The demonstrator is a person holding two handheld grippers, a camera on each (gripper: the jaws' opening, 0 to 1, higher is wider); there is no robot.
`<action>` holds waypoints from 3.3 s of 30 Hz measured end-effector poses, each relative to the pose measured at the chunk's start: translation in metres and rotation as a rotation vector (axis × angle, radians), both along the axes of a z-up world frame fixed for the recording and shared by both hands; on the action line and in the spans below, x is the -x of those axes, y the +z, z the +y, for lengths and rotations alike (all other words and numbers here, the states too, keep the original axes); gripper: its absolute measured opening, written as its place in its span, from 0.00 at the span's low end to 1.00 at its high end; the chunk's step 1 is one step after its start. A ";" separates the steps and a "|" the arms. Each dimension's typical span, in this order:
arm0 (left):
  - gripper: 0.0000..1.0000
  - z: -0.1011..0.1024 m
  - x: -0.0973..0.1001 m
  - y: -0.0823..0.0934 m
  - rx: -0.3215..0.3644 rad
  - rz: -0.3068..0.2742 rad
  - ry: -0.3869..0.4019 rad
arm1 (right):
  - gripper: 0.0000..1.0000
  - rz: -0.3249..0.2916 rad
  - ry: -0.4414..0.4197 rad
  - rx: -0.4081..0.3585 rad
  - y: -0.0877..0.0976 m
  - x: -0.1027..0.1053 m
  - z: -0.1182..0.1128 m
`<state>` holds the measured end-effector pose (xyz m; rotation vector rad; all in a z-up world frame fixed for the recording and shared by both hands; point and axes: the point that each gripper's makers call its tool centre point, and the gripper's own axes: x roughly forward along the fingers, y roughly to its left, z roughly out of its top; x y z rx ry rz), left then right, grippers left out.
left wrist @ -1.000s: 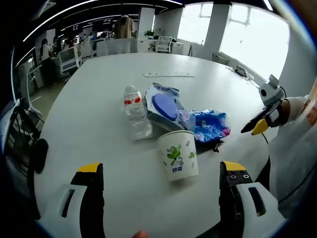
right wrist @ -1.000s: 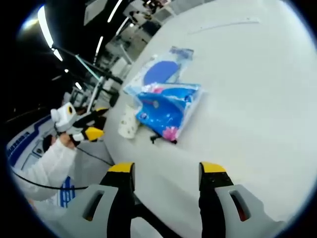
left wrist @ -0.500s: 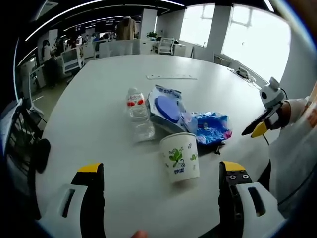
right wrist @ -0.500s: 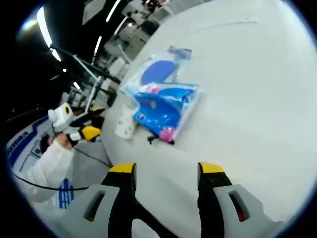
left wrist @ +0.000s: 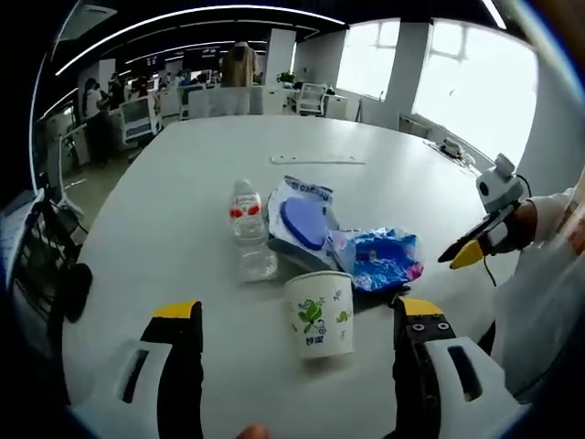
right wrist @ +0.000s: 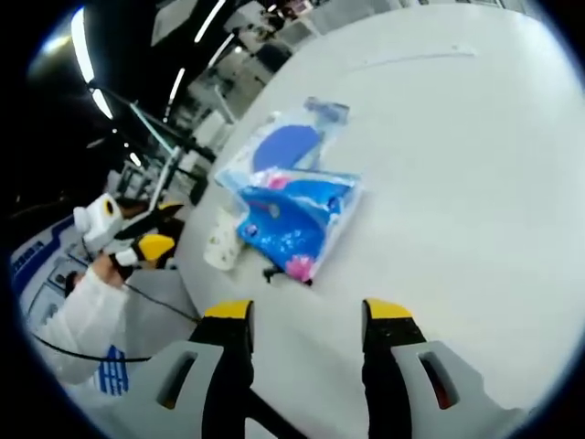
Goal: Arrange the tabletop items into an orderly group along one side of the table until the central work area is clear of visible clutter.
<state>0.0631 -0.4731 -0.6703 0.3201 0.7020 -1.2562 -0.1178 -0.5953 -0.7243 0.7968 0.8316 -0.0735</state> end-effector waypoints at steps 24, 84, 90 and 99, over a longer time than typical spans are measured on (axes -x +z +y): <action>0.51 -0.060 0.032 -0.019 -0.019 0.036 0.015 | 0.30 -0.011 -0.072 0.049 0.001 -0.021 -0.021; 0.00 -0.144 0.086 -0.024 -0.013 0.122 -0.090 | 0.00 -0.087 -0.192 0.240 0.018 0.004 -0.097; 0.00 -0.184 0.095 -0.005 0.019 0.104 -0.147 | 0.00 -0.114 -0.236 0.296 0.041 0.018 -0.132; 0.00 -0.226 0.117 0.015 0.039 0.085 -0.249 | 0.00 -0.142 -0.261 0.370 0.075 0.038 -0.180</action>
